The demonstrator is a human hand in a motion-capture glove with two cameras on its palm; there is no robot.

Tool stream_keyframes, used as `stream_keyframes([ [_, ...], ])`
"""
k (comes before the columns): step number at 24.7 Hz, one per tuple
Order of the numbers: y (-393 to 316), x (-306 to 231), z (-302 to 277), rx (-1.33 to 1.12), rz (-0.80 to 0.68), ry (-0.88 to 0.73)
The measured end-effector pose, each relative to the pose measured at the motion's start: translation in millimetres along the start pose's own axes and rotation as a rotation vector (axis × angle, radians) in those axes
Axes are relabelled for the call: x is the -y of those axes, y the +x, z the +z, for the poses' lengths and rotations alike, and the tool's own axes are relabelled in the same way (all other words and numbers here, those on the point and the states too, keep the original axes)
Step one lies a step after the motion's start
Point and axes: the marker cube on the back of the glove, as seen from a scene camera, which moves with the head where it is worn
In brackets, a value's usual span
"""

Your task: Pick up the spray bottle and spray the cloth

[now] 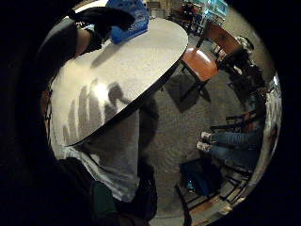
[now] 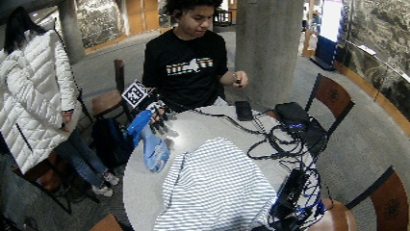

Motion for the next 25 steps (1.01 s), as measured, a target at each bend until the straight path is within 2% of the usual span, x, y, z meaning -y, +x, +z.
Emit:
stream_keyframes([
  [7,-7.1,13.9,-5.7,-0.046,0.015,0.071],
  [11,-11.7,13.4,-11.3,-0.091,-0.055,0.061],
  [15,-9.1,20.4,-13.3,-0.068,-0.202,0.112],
  [20,-11.8,18.1,-13.2,0.216,0.006,0.119],
  [25,-7.0,21.4,-14.5,0.493,0.129,0.202],
])
